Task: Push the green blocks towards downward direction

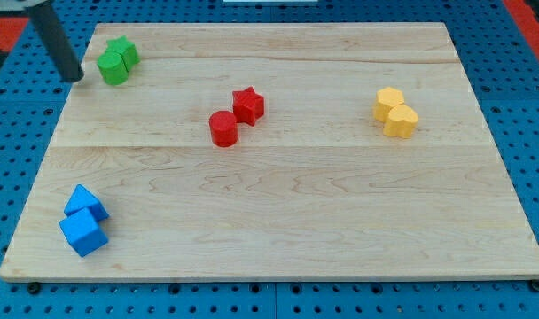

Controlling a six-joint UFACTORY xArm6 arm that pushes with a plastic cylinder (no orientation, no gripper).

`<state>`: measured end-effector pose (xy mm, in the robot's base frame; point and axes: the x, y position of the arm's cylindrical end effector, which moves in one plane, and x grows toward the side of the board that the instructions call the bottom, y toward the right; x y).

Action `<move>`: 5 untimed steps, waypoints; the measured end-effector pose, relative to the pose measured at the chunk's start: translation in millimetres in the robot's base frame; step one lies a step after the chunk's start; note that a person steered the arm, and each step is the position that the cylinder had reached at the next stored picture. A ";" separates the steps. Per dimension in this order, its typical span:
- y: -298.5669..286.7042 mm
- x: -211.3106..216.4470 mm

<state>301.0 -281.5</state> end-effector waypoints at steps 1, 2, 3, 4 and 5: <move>23.5 -50.3; 24.3 -75.0; 50.3 -75.0; 60.5 -74.7; 60.5 -54.7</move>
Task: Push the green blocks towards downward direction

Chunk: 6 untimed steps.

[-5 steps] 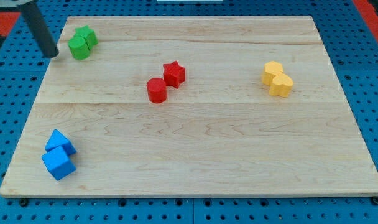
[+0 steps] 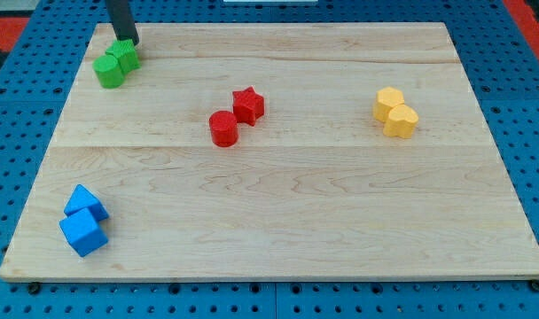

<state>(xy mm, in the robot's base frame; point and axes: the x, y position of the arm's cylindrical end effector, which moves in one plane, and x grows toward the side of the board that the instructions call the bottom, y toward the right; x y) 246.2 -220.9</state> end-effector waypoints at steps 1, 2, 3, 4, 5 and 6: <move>-8.9 12.6; -26.5 13.1; -37.3 18.2; -37.4 32.2; -39.9 53.7; -46.5 71.3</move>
